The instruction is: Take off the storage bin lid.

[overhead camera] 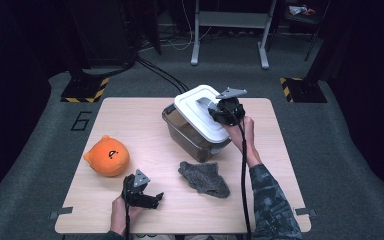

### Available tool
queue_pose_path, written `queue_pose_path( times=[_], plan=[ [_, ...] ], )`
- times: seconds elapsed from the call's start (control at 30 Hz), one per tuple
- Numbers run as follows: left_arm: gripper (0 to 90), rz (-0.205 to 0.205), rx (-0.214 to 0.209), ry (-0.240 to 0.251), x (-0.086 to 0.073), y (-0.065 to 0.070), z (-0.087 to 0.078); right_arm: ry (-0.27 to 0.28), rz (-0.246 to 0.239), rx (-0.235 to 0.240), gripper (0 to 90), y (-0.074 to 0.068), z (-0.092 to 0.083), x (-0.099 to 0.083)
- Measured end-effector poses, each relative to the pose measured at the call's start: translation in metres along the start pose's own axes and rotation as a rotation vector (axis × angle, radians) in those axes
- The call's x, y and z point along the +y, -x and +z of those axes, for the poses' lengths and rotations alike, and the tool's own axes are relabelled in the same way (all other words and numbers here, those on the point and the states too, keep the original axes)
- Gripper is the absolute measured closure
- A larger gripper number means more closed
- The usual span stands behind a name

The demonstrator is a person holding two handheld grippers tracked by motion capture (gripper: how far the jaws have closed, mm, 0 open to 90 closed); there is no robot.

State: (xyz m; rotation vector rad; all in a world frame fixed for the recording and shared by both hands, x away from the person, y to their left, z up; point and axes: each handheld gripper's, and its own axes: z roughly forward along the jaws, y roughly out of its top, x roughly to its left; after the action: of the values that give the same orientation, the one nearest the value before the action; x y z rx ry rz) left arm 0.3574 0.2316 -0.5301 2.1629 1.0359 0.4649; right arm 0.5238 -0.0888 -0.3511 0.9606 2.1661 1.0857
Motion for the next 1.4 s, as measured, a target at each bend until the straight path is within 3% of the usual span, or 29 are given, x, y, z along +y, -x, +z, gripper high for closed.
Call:
queue_pose_path(
  times=[1.03, 1.4],
  plan=[
    [1.2, -0.007, 0.001, 0.004, 0.000, 0.000, 0.000, 0.009, 0.087, -0.128, 66.5, 0.049, -0.035, -0.023],
    [1.2, -0.007, 0.003, 0.007, 0.000, 0.000, 0.000, -0.002, 0.124, -0.197, 66.5, 0.068, -0.044, -0.038]
  ],
)
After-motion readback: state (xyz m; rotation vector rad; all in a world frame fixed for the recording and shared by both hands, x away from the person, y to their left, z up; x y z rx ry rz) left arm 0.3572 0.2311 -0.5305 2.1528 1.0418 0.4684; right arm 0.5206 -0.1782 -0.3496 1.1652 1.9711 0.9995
